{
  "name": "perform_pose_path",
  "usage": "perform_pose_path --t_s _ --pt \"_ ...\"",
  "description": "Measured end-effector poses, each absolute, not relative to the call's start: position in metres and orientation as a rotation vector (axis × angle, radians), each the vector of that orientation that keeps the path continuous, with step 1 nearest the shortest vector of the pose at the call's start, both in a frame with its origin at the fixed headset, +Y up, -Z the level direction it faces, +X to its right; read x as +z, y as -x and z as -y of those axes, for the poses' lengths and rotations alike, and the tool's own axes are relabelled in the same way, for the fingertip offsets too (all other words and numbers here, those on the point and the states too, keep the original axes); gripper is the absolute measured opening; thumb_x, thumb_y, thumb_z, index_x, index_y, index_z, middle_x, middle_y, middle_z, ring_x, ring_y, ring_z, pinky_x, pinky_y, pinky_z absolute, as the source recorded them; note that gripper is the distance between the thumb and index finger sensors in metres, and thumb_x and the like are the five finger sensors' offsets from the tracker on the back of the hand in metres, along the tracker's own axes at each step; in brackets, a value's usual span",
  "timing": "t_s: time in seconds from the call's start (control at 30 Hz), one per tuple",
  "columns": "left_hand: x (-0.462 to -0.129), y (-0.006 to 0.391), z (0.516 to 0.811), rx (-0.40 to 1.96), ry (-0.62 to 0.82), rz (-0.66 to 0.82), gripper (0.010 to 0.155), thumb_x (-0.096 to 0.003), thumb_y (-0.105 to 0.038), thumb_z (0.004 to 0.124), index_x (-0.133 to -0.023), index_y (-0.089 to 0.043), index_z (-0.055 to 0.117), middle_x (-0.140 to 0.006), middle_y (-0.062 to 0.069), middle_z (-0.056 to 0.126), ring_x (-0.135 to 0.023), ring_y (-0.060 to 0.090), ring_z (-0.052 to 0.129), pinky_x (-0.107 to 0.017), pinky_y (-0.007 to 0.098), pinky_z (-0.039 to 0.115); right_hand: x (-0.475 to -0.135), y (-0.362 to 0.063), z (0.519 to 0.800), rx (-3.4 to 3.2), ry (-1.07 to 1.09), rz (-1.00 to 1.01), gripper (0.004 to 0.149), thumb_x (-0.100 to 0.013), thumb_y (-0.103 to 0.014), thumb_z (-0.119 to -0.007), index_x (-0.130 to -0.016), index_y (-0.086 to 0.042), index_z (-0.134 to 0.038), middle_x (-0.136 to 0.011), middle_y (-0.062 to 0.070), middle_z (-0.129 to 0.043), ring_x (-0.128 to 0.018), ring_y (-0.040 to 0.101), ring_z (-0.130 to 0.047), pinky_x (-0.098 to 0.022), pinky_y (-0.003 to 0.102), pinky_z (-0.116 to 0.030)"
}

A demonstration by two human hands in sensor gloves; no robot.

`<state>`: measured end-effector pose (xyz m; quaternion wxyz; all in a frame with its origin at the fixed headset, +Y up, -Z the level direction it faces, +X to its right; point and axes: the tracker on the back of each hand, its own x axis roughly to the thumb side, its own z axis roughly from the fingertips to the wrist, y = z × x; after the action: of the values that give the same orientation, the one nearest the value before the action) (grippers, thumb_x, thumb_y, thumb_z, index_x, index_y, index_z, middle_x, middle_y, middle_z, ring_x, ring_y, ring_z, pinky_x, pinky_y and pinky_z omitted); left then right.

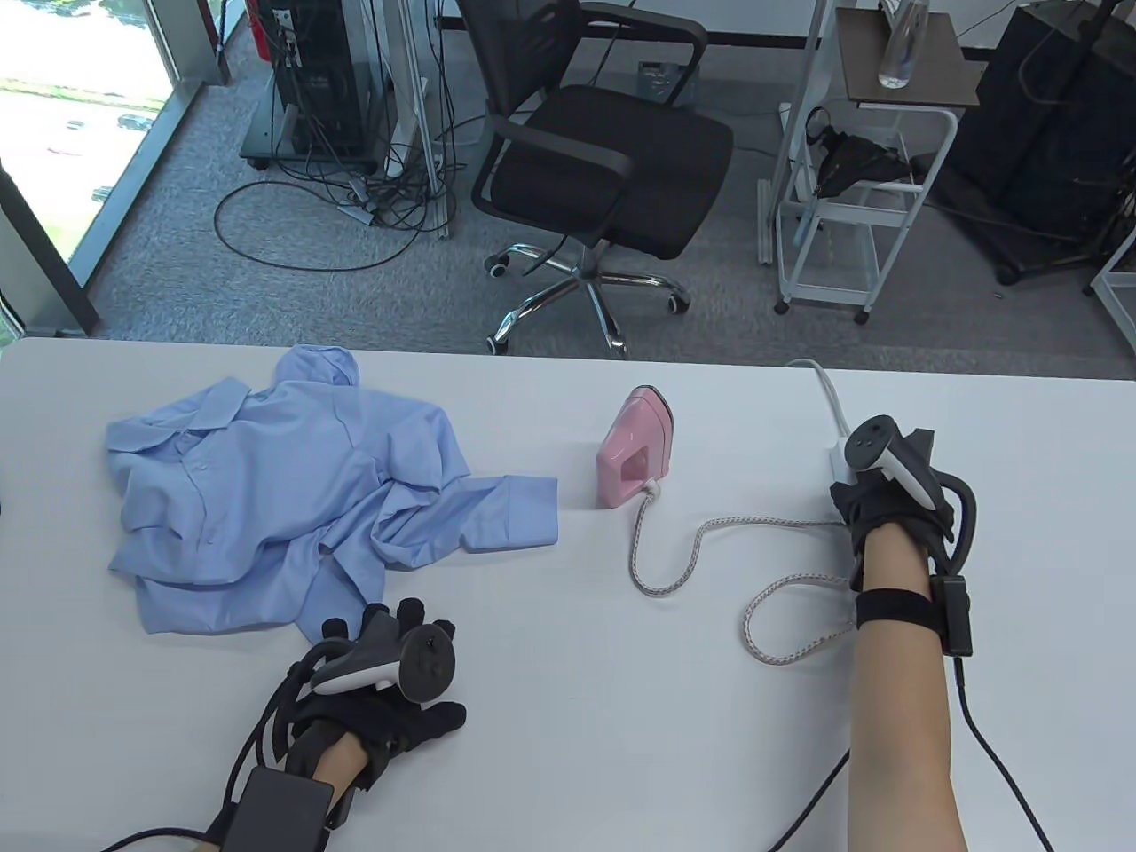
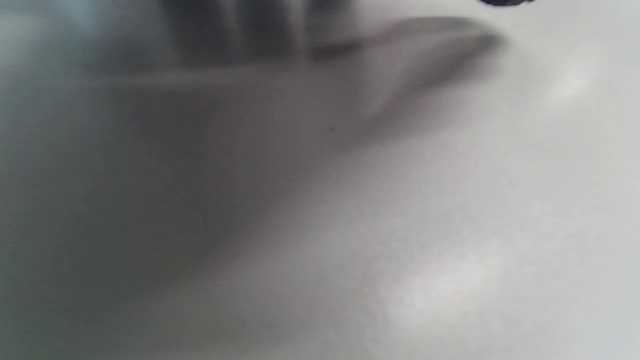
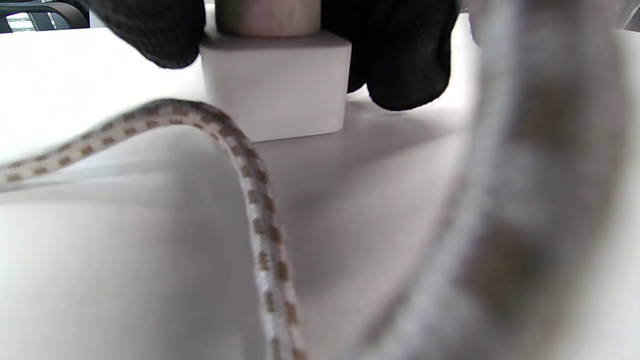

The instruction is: Iron long-sleeve shirt with electric iron on table

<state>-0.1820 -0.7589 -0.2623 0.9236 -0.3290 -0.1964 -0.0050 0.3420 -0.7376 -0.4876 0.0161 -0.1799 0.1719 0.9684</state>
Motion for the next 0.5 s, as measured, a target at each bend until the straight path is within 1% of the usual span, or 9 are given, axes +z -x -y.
perform_pose_path --t_s 0.1,0.17,0.2,0.27,0.3,0.33,0.37,0.43,0.5 --pt "-0.262 0.183 0.756 -0.002 0.663 0.399 0.099 -0.0566 -0.07 0.048 -0.114 -0.009 -0.005 -0.108 0.035 -0.014 -0.097 0.069 0.005 -0.054 0.09 0.014 -0.486 -0.346 0.741 3.037 0.532 -0.427 0.067 -0.059 -0.054 -0.068 -0.113 -0.033 -0.035 -0.103 0.021 -0.072 -0.084 0.047 -0.084 -0.067 0.074 -0.063" --pt "-0.262 0.185 0.752 0.009 0.648 0.394 0.099 -0.0565 -0.07 0.048 -0.114 -0.009 -0.005 -0.108 0.035 -0.014 -0.097 0.069 0.005 -0.054 0.09 0.014 -0.485 -0.35 0.742 3.02 0.534 -0.382 0.068 -0.059 -0.055 -0.068 -0.114 -0.033 -0.034 -0.106 0.02 -0.07 -0.084 0.048 -0.083 -0.066 0.074 -0.062" --pt "-0.262 0.187 0.75 0.012 0.639 0.393 0.099 -0.0565 -0.07 0.048 -0.114 -0.009 -0.005 -0.108 0.035 -0.015 -0.097 0.069 0.005 -0.054 0.09 0.014 -0.485 -0.351 0.741 3.009 0.549 -0.393 0.068 -0.059 -0.055 -0.066 -0.114 -0.033 -0.033 -0.109 0.021 -0.066 -0.086 0.05 -0.08 -0.067 0.074 -0.061" --pt "-0.263 0.193 0.744 0.024 0.597 0.38 0.099 -0.0564 -0.07 0.048 -0.115 -0.009 -0.005 -0.109 0.036 -0.014 -0.097 0.069 0.006 -0.054 0.09 0.014 -0.483 -0.351 0.734 3.014 0.554 -0.433 0.073 -0.058 -0.059 -0.062 -0.114 -0.032 -0.022 -0.116 0.022 -0.052 -0.093 0.051 -0.072 -0.068 0.074 -0.057" --pt "-0.264 0.196 0.742 0.031 0.583 0.369 0.099 -0.0564 -0.07 0.048 -0.115 -0.009 -0.005 -0.109 0.035 -0.014 -0.097 0.069 0.006 -0.054 0.09 0.014 -0.481 -0.35 0.727 3.023 0.542 -0.365 0.075 -0.058 -0.06 -0.061 -0.114 -0.031 -0.019 -0.118 0.022 -0.047 -0.095 0.051 -0.069 -0.069 0.074 -0.057" --pt "-0.265 0.2 0.739 0.04 0.571 0.358 0.099 -0.0564 -0.07 0.048 -0.115 -0.01 -0.005 -0.109 0.035 -0.014 -0.097 0.069 0.006 -0.054 0.09 0.014 -0.477 -0.346 0.716 3.032 0.503 -0.222 0.076 -0.058 -0.059 -0.061 -0.114 -0.028 -0.02 -0.118 0.022 -0.047 -0.095 0.052 -0.069 -0.069 0.074 -0.057" --pt "-0.267 0.203 0.738 0.048 0.561 0.35 0.099 -0.0565 -0.07 0.048 -0.115 -0.009 -0.005 -0.109 0.035 -0.014 -0.097 0.069 0.005 -0.054 0.09 0.014 -0.475 -0.342 0.707 3.03 0.466 -0.123 0.076 -0.058 -0.059 -0.062 -0.114 -0.027 -0.022 -0.117 0.023 -0.048 -0.095 0.052 -0.069 -0.068 0.074 -0.057" --pt "-0.269 0.209 0.734 0.067 0.537 0.327 0.099 -0.0564 -0.07 0.048 -0.115 -0.009 -0.004 -0.109 0.035 -0.013 -0.097 0.069 0.006 -0.054 0.09 0.014 -0.464 -0.323 0.678 3.013 0.293 0.122 0.077 -0.058 -0.058 -0.063 -0.114 -0.025 -0.023 -0.117 0.023 -0.046 -0.095 0.052 -0.067 -0.068 0.074 -0.057" --pt "-0.271 0.214 0.731 0.08 0.519 0.31 0.099 -0.0564 -0.07 0.048 -0.115 -0.009 -0.004 -0.109 0.036 -0.013 -0.097 0.069 0.006 -0.054 0.09 0.015 -0.447 -0.296 0.654 3.019 0.084 0.356 0.076 -0.058 -0.057 -0.065 -0.115 -0.022 -0.028 -0.115 0.024 -0.05 -0.094 0.052 -0.069 -0.067 0.073 -0.058"
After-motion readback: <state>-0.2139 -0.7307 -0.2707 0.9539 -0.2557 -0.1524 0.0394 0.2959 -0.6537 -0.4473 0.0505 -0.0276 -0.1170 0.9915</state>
